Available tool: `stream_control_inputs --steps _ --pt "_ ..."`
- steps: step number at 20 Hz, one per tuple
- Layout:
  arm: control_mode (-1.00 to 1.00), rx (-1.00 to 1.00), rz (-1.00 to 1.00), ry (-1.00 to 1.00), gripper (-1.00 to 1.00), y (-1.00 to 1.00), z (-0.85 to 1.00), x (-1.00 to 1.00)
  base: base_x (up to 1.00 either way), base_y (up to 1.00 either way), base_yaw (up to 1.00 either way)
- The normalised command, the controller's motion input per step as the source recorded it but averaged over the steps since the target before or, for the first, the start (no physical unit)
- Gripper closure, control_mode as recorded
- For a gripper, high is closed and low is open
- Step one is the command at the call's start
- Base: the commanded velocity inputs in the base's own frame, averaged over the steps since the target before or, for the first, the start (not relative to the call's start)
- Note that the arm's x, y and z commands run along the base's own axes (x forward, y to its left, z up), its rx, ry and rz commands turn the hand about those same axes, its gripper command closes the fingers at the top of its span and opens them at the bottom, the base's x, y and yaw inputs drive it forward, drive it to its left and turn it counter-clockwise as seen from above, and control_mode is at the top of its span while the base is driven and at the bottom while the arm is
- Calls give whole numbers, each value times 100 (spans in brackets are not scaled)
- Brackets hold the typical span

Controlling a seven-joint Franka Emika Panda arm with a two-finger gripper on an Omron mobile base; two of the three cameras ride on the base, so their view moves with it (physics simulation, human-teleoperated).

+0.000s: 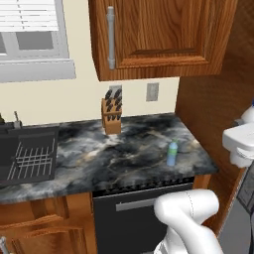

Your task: Take the bottled waters from the counter and place them in the freezer to freeze. Close the freezer door after placing the bottles.

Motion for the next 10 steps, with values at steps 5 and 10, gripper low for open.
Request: stream_control_inputs --steps 5,10 --pt "100 0 0 0 100 0 0 0 -64 0 0" --pt "100 0 0 0 100 0 0 0 -74 0 0"
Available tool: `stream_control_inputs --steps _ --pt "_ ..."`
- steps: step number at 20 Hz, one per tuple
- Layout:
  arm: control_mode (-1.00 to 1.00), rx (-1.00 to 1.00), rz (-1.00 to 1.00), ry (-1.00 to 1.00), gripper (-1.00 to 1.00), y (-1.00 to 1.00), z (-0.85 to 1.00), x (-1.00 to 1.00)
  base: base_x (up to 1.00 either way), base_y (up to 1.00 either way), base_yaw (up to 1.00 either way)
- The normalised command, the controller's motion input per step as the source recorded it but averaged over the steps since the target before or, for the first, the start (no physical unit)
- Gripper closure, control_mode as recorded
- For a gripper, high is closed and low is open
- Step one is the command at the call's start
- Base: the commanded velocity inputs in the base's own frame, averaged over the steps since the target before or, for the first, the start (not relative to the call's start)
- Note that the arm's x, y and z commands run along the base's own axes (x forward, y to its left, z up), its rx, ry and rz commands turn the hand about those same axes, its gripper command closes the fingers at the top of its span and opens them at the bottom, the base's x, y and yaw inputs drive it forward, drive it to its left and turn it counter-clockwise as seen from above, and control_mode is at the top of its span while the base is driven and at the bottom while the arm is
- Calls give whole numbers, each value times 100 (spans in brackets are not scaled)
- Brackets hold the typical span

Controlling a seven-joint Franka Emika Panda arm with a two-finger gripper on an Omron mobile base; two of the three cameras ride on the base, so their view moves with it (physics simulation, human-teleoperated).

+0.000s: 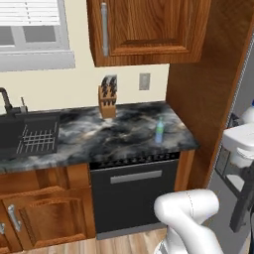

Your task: Take the bottled waters from the counter and place them in the freezer to freeze. Close the freezer door after placing the bottles.

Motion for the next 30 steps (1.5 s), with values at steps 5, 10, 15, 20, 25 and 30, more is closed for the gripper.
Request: stream_control_inputs --steps 5,10,15,20,25,30 --pt "100 0 0 0 100 0 0 0 -65 0 0" --pt "100 0 0 0 100 0 0 0 -50 -1 0" --pt "100 0 0 0 100 0 0 0 -50 -16 0" --pt "100 0 0 0 100 0 0 0 -40 -33 0" --pt "100 0 0 0 100 0 0 0 -38 -48 0" --pt "100 0 0 0 100 0 0 0 -36 -62 0"
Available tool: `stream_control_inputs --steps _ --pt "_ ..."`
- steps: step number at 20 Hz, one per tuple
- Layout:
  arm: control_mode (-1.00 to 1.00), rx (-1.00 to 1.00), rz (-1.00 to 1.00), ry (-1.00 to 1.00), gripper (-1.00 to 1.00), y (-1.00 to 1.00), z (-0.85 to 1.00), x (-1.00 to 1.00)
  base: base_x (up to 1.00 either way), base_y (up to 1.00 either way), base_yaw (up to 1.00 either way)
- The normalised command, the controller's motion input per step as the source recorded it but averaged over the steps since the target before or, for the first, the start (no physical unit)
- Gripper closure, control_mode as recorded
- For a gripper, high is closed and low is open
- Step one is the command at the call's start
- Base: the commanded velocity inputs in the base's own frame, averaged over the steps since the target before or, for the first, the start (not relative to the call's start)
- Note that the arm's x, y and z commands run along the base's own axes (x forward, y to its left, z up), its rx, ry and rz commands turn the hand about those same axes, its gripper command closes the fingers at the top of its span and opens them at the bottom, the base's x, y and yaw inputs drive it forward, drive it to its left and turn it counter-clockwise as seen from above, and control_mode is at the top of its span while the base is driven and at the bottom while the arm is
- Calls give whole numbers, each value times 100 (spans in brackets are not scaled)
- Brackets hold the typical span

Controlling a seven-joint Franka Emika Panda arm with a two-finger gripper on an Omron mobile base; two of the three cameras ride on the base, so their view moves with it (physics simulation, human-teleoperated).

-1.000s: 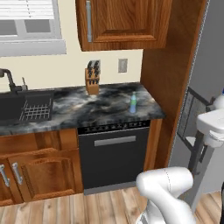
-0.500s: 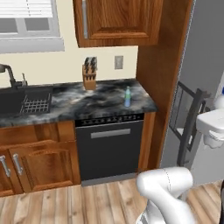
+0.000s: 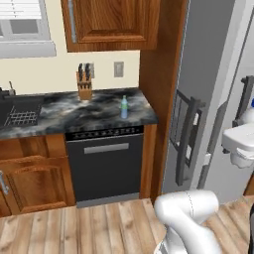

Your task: Take the bottled waters from the counter and place them in the freezer to freeze. Close the freezer door after placing the bottles.

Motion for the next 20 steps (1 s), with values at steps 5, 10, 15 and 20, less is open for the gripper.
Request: stream_control_inputs --steps 5,10,15,20 --pt "100 0 0 0 100 0 0 0 -24 -61 0" --pt "100 0 0 0 100 0 0 0 -5 -68 2" --pt "100 0 0 0 100 0 0 0 6 -77 9" --pt "100 0 0 0 100 0 0 0 22 -71 12"
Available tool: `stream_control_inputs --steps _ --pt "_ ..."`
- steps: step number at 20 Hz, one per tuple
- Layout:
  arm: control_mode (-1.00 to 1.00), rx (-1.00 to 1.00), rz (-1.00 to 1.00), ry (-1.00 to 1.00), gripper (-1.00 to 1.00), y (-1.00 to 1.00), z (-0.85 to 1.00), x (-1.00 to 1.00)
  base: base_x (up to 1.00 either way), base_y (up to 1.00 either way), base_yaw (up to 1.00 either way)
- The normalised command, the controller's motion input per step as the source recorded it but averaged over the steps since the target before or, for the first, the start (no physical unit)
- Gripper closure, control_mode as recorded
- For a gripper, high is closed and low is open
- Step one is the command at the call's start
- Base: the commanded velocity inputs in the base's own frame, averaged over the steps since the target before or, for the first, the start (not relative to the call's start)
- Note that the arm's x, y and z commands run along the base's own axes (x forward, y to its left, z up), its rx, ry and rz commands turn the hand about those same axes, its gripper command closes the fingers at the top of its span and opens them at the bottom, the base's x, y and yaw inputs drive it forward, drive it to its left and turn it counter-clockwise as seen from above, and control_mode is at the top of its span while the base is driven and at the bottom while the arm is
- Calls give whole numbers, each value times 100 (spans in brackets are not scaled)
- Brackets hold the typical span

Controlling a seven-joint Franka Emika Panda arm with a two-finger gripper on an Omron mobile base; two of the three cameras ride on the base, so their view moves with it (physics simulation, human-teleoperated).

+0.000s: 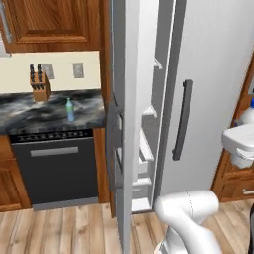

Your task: Take the bottled waters from the counter and place them in the freezer to freeze. Close the freezer door after placing the bottles.

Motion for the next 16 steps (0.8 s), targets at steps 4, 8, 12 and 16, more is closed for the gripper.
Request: stream_control_inputs --steps 4,8,12,16 --pt "100 0 0 0 100 0 0 0 34 -59 12" --pt "100 0 0 0 100 0 0 0 51 -49 13" --pt "100 0 0 0 100 0 0 0 58 -45 14" --pt "100 0 0 0 100 0 0 0 52 -44 14"
